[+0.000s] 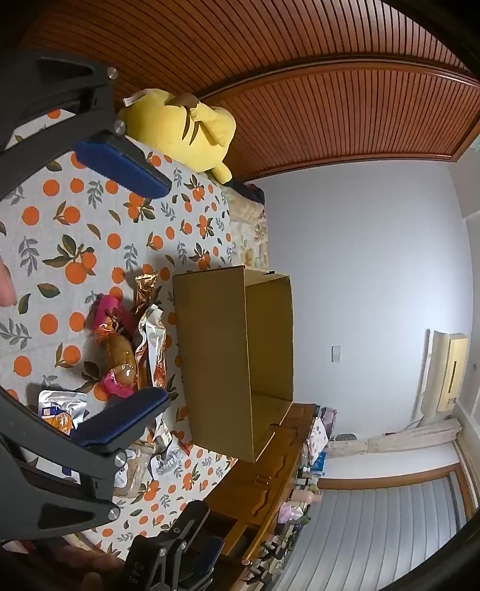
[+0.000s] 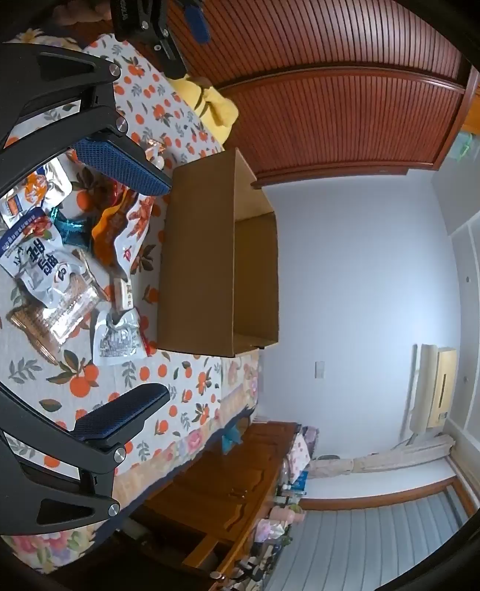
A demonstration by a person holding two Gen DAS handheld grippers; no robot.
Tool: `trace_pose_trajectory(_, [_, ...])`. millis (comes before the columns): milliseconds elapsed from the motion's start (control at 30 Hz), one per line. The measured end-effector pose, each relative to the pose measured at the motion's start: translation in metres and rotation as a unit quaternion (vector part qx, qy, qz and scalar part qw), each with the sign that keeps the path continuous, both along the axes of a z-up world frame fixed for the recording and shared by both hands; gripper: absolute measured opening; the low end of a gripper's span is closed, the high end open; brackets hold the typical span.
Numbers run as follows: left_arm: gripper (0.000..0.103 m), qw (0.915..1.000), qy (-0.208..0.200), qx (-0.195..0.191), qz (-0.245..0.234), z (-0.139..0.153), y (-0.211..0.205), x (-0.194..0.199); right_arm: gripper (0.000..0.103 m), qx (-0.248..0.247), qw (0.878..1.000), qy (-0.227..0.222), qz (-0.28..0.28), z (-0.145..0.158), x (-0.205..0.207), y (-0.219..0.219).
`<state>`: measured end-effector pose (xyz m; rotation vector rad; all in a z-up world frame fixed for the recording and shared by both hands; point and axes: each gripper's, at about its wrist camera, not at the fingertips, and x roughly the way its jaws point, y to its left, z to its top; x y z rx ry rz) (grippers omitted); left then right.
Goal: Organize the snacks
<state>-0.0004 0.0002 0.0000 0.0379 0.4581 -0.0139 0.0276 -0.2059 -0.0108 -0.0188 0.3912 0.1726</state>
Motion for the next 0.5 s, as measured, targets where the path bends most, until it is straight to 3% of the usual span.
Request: trace_pose_trajectory(500, [0.103,1.0,0.001,0.003,-0.001,0.0033,-0.0071,-0.0008,0.103,-0.006,1.0,-0.001,-0.002,0.0024,-0.0026,0.003])
